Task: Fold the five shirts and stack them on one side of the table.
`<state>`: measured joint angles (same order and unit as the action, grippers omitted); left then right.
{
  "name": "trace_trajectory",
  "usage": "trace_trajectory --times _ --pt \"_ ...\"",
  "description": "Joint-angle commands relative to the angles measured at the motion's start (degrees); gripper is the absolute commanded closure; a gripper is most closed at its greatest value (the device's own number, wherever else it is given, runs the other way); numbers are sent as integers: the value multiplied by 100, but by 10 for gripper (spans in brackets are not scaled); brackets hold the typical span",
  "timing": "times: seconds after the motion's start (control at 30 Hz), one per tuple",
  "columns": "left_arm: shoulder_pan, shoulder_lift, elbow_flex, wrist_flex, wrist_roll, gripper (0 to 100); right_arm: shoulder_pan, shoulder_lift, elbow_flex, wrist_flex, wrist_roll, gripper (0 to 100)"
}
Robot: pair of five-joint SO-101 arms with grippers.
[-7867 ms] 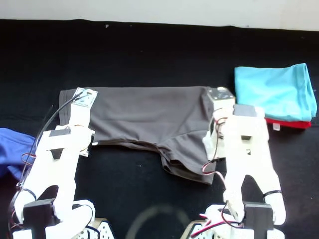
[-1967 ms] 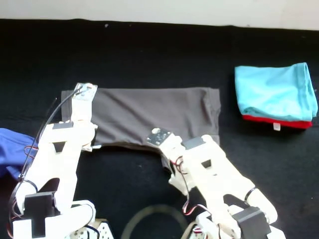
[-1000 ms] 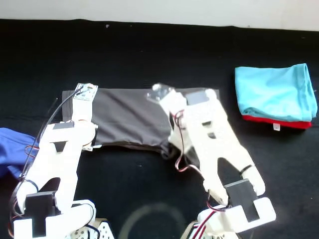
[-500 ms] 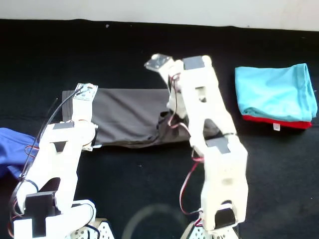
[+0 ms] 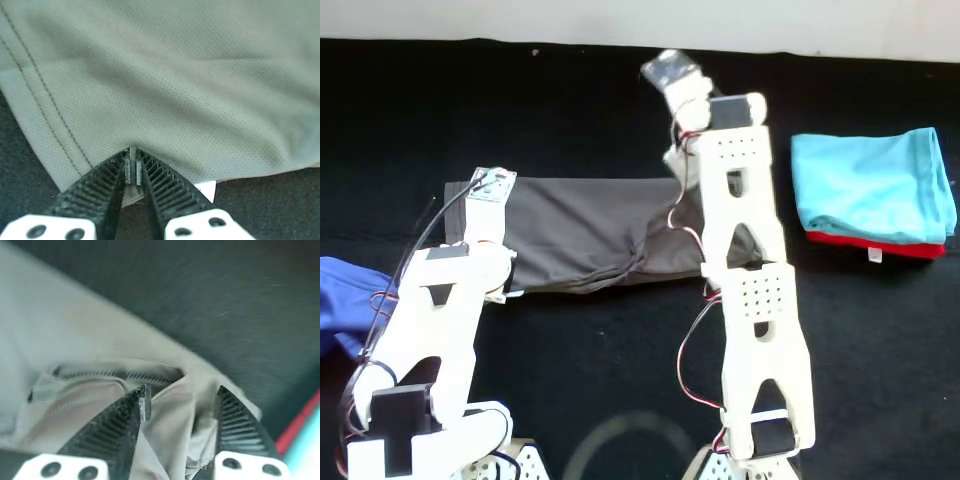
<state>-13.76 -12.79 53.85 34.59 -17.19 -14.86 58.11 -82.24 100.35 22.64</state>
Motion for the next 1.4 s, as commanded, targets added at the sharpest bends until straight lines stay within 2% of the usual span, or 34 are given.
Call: trace_trajectory --times 0.0,0.13,0.27,0.4,0.5,0.67,0.73,0.9,0.97,1.1,1.37 --pt "66 -4 -189 -70 53 990 101 -84 -787 75 -580 784" --pt "66 -4 -189 -70 53 990 48 -207 -866 84 -624 785" --pt "66 -4 -189 -70 53 990 22 -620 -312 92 -642 791" --pt "57 -57 -189 -44 53 990 22 -1596 602 92 -642 894" --pt "40 -66 -198 -26 62 990 22 -2668 1824 92 -642 942" --pt "13 -189 -295 35 554 987 40 -4418 4690 75 -642 943" --pt "-84 -409 -409 378 615 986 57 -4971 5736 48 -624 943" --pt "-681 -910 -971 1134 615 982 295 -6220 7600 -48 -615 943" --pt "-989 -884 -1244 1169 598 940 470 -6712 8242 -242 -615 946" --pt "-1420 -198 -1824 1187 615 798 778 -7582 9560 -558 -607 946" --pt "-1297 2352 -3538 1407 615 807 1534 -8910 11662 -822 -202 946"
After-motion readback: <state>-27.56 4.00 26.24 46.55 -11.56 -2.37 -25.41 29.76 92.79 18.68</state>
